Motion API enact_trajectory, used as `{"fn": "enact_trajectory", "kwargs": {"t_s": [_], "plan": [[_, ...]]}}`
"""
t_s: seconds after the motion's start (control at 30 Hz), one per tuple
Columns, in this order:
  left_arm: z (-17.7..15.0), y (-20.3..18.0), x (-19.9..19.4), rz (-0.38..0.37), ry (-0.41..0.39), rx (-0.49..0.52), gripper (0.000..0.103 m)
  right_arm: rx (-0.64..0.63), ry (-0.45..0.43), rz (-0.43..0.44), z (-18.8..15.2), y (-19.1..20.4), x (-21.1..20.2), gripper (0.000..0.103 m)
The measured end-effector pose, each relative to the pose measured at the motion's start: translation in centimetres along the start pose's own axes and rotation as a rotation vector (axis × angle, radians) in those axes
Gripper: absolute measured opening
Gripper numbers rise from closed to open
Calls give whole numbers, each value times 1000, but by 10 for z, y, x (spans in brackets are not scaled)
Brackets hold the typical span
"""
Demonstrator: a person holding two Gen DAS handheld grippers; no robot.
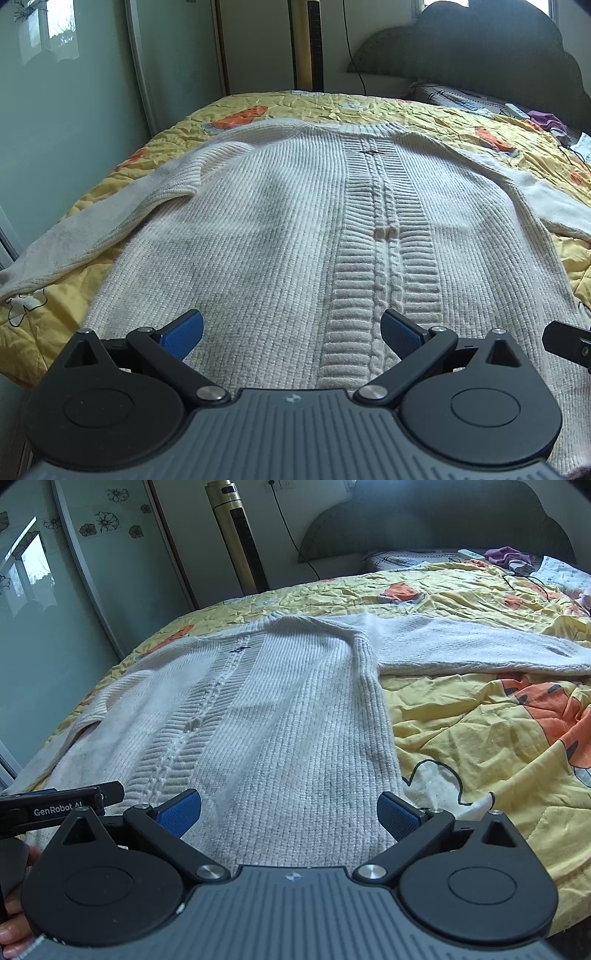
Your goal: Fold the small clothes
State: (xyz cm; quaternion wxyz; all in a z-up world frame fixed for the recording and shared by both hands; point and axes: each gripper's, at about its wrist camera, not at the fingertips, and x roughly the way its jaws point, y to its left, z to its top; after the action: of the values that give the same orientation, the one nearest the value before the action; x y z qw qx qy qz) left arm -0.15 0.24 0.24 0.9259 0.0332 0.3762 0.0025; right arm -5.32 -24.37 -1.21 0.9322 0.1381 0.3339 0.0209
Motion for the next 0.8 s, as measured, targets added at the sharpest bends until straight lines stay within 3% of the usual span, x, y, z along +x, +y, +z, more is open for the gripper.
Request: {"fn": "enact_trajectory", "kwargs": {"t_s": [0.8], "plan": [[1,-2,4,5,16,-6,103,-14,-63,88,0,-3,-7,103]]}}
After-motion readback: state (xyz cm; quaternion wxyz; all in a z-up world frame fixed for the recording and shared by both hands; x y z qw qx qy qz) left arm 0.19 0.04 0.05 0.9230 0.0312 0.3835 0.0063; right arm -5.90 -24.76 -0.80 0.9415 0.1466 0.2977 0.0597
